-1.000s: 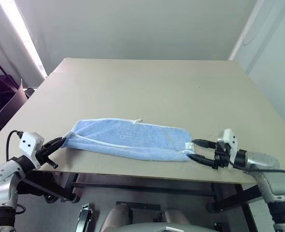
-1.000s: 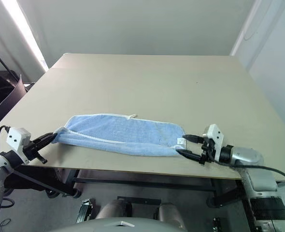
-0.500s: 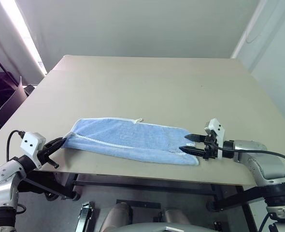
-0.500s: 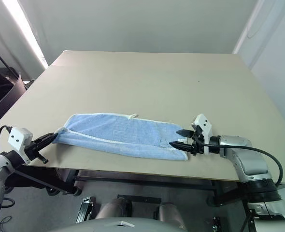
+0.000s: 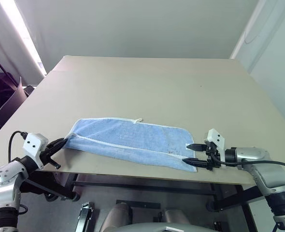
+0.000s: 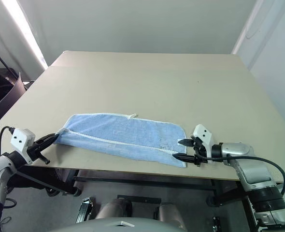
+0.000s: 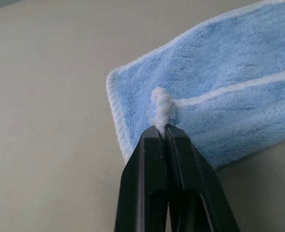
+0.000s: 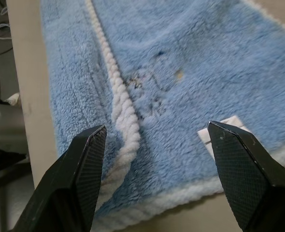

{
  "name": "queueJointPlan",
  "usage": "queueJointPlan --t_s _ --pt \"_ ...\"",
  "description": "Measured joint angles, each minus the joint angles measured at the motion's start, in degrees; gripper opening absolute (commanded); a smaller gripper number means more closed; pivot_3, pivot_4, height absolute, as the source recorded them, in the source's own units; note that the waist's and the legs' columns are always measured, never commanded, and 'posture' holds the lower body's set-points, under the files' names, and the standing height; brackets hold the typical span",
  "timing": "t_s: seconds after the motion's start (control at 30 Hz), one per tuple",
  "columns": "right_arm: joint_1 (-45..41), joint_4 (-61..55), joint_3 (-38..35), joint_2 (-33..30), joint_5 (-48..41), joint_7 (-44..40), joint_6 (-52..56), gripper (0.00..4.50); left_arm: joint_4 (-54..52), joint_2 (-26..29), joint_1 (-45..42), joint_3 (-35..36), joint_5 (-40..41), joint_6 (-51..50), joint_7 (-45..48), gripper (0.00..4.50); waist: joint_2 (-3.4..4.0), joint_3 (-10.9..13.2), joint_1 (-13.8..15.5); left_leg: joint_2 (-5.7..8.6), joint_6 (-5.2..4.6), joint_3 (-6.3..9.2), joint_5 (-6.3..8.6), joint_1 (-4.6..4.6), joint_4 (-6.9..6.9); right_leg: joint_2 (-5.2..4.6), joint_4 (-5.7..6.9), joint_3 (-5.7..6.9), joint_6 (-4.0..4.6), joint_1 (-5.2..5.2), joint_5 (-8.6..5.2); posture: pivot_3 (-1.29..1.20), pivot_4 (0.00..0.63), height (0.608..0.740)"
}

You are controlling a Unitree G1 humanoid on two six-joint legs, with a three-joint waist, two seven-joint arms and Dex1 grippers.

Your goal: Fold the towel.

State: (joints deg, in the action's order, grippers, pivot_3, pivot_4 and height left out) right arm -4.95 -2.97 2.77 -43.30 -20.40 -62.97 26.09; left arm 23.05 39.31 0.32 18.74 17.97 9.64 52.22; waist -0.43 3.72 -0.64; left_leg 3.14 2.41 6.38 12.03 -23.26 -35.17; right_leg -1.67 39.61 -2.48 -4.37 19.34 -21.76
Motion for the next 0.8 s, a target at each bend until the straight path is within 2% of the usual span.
queueJointPlan --t_s 0.27,0.37,0.57,0.63,0.8 --pt "2.7 -4.3 0.6 -0.6 0.1 -0.4 -0.6 3.48 0.4 0.0 -0.1 0.0 -0.5 0.7 0.0 0.00 -0.04 0.0 0.0 0.00 0.00 0.00 0.00 0.01 -0.02 0.01 0.00 0.00 -0.01 -0.01 0.01 0.00 0.000 0.740" --pt "2.9 -4.6 1.2 -0.6 0.8 -0.4 -0.7 2.86 0.4 0.0 -0.1 0.0 -0.7 0.8 -0.1 0.00 -0.05 0.0 0.0 0.00 0.00 0.00 0.00 0.01 -0.03 0.01 0.00 0.00 -0.02 -0.02 0.01 0.00 0.000 0.740" --pt "2.9 -4.6 1.4 -0.6 1.7 -0.5 -1.6 0.64 0.5 0.0 -0.1 0.0 -1.2 0.9 -0.3 0.00 -0.06 0.0 0.0 0.00 0.00 0.00 0.00 0.01 -0.04 0.01 0.00 0.00 -0.02 -0.02 0.01 0.00 0.000 0.740" --pt "2.9 -4.6 1.4 -0.5 1.6 -0.6 -1.5 0.04 0.5 0.0 -0.1 0.0 -1.3 0.9 -0.4 0.00 -0.08 -0.1 0.0 0.00 0.00 0.00 0.00 0.01 -0.04 0.01 0.00 0.00 -0.03 -0.02 0.02 0.00 0.000 0.740" --pt "2.7 -4.6 1.0 -0.3 0.1 -0.6 -0.6 0.04 0.6 0.0 -0.1 0.0 -1.3 0.9 -0.5 0.00 -0.11 -0.1 0.0 0.00 0.00 0.00 0.00 0.01 -0.06 0.01 0.01 0.00 -0.04 -0.04 0.03 0.00 0.000 0.740"
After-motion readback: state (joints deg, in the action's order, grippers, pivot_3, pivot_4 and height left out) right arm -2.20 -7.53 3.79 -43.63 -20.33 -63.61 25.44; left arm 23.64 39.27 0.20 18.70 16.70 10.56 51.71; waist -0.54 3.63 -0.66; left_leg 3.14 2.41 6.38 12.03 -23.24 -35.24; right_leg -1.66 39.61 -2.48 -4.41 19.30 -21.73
